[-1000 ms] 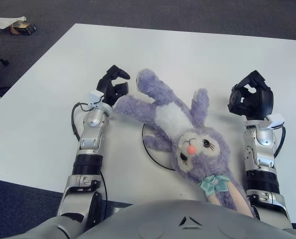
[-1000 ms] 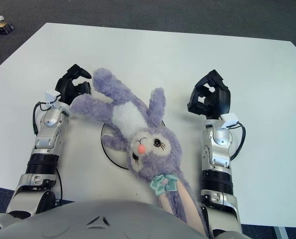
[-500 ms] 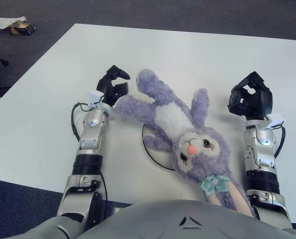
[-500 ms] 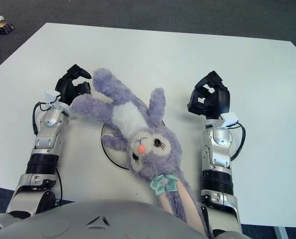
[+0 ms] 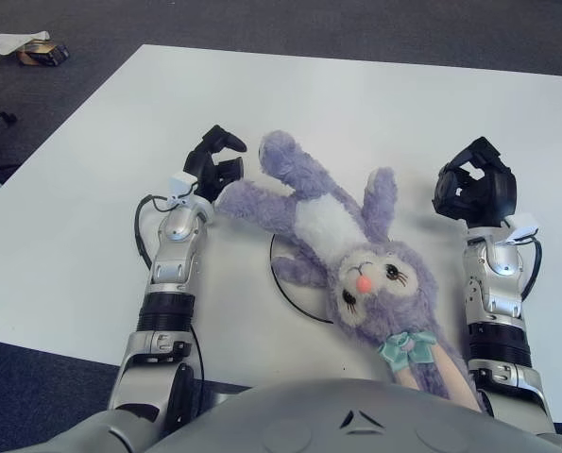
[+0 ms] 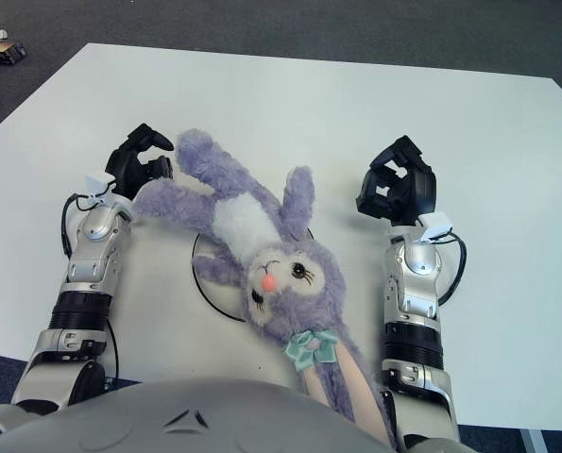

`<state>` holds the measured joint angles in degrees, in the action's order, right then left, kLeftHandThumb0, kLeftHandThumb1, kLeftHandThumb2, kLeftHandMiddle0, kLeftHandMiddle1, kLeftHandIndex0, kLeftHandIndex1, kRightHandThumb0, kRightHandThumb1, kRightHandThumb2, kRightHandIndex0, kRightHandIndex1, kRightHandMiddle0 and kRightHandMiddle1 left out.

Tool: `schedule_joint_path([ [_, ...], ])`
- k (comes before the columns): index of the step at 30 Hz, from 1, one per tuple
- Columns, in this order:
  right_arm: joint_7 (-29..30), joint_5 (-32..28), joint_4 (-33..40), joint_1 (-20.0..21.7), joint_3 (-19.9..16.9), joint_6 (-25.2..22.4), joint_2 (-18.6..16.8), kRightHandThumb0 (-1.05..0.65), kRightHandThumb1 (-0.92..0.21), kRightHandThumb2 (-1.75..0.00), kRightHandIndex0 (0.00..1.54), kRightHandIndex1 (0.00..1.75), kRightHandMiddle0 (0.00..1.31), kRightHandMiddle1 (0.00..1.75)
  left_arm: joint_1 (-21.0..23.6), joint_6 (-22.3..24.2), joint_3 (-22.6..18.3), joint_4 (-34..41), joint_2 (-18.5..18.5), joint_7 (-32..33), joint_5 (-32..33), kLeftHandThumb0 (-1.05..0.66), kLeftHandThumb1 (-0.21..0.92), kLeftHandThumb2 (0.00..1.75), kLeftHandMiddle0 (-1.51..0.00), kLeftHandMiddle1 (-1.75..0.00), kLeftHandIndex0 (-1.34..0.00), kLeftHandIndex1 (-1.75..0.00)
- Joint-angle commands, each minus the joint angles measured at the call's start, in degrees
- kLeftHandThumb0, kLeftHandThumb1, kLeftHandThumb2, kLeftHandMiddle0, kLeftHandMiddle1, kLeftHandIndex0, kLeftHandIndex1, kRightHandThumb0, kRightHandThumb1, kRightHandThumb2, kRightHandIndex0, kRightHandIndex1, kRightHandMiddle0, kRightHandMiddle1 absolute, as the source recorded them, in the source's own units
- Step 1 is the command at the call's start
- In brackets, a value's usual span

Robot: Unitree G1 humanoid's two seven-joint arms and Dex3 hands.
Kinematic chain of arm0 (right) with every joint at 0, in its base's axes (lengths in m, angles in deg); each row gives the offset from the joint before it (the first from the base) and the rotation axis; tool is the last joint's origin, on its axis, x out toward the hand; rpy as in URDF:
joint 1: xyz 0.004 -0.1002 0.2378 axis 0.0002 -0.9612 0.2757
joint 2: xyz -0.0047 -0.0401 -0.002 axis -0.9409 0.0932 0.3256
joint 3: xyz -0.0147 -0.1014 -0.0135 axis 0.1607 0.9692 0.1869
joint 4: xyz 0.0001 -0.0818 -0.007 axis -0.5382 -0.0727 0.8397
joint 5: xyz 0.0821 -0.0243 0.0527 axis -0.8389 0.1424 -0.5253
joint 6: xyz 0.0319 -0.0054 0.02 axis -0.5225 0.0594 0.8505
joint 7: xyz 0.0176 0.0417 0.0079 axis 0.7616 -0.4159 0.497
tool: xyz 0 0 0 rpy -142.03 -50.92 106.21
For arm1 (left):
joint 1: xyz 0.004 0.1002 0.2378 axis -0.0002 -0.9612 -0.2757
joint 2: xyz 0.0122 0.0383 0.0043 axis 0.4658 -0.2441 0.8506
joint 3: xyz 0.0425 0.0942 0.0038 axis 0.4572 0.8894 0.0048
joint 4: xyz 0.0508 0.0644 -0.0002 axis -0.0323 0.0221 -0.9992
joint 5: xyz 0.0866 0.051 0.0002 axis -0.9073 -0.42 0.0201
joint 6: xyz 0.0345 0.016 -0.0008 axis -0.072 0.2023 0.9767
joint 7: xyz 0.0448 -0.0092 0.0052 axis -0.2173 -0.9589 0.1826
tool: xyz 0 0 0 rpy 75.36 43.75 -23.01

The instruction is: Put the doll into the plate.

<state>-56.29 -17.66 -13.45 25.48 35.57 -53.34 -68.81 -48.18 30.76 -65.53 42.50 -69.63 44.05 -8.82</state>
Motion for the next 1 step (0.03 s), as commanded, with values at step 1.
schedule_joint_path([
  [1,-0.24,-0.87,-3.00,-4.26,-0.26,-0.36,-1.76,-0.48,-0.33,-1.30,1.06,1.75,0.60,1.75,-0.24,-0.63,-0.41,-0.58,0.23,0.38,-0.13,-0.44,0.44,1.17,-1.22,-1.75,-0.52,-1.75],
])
